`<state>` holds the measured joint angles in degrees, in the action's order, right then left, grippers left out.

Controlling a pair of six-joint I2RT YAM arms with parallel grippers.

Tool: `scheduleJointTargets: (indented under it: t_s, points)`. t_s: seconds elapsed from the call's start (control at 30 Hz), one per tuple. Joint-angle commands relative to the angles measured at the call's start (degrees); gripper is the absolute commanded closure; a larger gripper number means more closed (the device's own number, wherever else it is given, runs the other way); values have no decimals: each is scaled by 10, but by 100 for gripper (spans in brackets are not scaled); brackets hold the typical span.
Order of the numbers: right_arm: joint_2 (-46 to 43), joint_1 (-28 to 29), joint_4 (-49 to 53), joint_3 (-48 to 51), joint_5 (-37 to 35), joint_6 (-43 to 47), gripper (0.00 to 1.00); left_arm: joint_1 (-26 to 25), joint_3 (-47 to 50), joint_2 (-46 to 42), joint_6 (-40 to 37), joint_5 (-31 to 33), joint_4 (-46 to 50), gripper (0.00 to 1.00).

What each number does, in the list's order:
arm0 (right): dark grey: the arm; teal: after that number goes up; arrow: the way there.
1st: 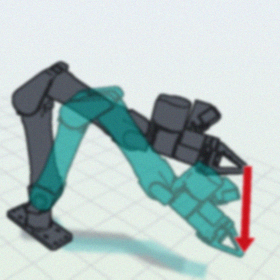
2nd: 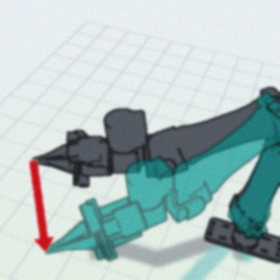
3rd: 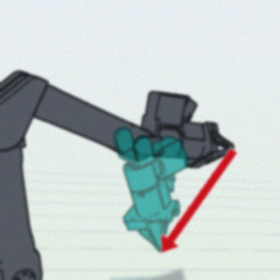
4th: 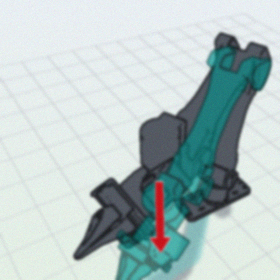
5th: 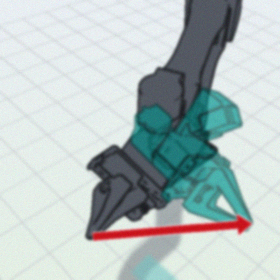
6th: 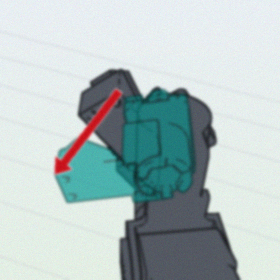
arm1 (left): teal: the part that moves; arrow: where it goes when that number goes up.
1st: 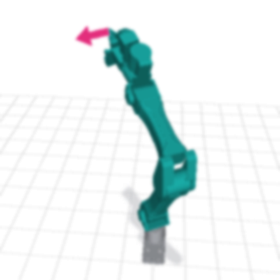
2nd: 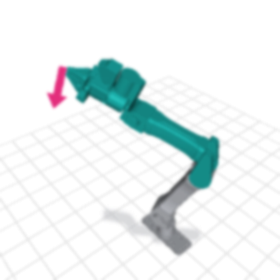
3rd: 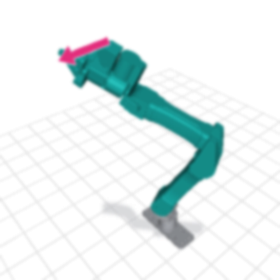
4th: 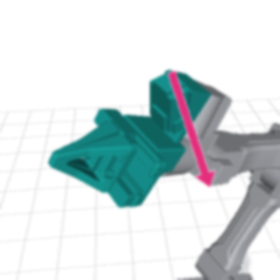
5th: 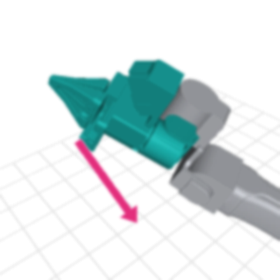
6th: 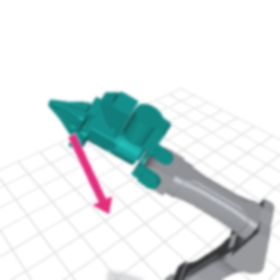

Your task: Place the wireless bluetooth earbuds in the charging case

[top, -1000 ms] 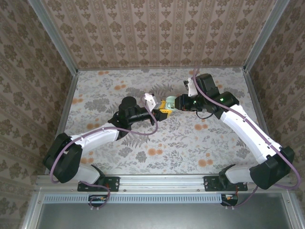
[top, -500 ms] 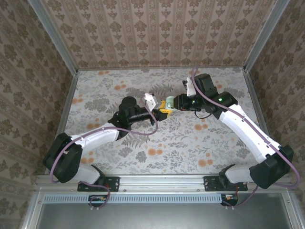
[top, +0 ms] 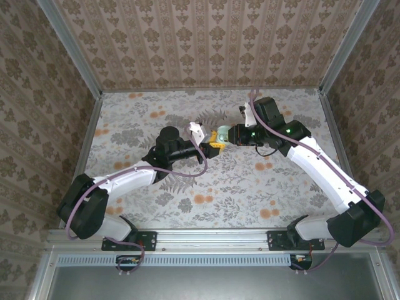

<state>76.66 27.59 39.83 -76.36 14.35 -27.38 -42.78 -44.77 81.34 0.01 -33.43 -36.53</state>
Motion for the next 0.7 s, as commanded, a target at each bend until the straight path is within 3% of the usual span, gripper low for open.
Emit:
scheduleJointTargets:
  t_s: [0.0,0.23,0.67]
  points:
    - [3,7,0,-9,-5,-4,75,-4,-15,3,11,-7,-37,71]
    - [-4,8,-34,-3,-7,-29,74,-5,-16,3,15,-9,-40,71]
    - [-5,16,5,-11,-35,3,74,-4,-11,5,34,3,-67,71]
